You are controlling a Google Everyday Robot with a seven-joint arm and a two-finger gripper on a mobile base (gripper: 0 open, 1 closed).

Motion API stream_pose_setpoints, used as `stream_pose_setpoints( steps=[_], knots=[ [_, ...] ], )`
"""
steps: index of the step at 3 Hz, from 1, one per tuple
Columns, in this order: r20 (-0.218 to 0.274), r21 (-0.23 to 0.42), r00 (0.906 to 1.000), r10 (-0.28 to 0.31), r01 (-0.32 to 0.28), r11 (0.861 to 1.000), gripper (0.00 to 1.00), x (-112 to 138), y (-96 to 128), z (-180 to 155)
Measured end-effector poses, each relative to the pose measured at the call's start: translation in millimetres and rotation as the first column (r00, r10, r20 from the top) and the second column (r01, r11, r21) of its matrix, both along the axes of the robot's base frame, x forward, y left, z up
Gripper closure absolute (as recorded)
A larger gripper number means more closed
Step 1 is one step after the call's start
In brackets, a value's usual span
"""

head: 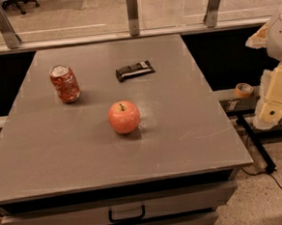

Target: Pick apple

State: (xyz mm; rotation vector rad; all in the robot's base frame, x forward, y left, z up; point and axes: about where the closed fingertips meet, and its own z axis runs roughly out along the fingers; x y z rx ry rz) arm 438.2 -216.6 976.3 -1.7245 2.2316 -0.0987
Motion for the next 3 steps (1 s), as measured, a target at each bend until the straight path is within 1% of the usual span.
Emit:
stream_pose_setpoints(
  steps=[1,2,3],
  knots=[
    [0.000,0.000,1.0000,0.000,0.000,1.000,0.00,0,0,0],
    [0.019,0.070,0.9992,0.034,-0.035,0.997,0.00,5,12,1],
    [0.055,0.223,0.9948,0.085,-0.096,0.970,0.00,16,30,-5]
  ],
)
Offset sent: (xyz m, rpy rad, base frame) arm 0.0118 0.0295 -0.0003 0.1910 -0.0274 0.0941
